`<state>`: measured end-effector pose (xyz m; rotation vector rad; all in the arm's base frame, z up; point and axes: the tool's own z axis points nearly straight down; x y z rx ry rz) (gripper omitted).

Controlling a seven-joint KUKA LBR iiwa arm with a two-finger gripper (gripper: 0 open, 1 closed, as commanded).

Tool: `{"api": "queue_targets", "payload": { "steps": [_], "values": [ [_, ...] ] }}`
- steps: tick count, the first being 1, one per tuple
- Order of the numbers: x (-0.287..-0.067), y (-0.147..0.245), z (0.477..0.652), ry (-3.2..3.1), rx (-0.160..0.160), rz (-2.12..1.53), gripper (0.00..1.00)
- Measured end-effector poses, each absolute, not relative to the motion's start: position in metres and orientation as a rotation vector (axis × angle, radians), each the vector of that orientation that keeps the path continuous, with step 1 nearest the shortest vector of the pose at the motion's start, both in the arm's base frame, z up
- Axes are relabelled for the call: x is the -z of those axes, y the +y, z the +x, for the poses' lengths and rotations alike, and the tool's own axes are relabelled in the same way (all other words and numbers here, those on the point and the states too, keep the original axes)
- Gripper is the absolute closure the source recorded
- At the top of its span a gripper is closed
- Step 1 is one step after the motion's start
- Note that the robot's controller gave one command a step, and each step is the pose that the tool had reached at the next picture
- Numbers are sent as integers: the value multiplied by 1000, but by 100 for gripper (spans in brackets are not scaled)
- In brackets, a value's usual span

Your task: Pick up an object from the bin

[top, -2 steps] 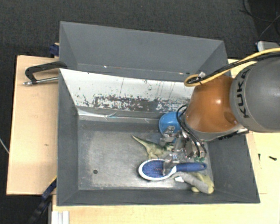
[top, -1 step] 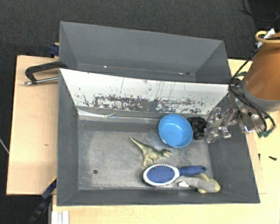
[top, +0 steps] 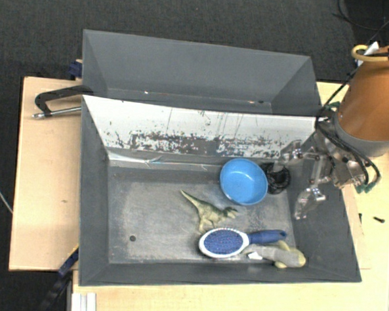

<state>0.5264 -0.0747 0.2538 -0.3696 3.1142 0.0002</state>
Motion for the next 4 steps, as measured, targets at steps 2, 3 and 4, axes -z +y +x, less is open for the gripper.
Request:
{"api": "queue_targets", "payload": {
  "steps": [2, 3, 4],
  "values": [
    [-73, -110, 511, 3037, -6, -780, 0],
    [-74, -113, 508, 3048, 0, -788, 100],
    [-189, -113, 530, 2848, 7, -1304, 100]
  ]
}}
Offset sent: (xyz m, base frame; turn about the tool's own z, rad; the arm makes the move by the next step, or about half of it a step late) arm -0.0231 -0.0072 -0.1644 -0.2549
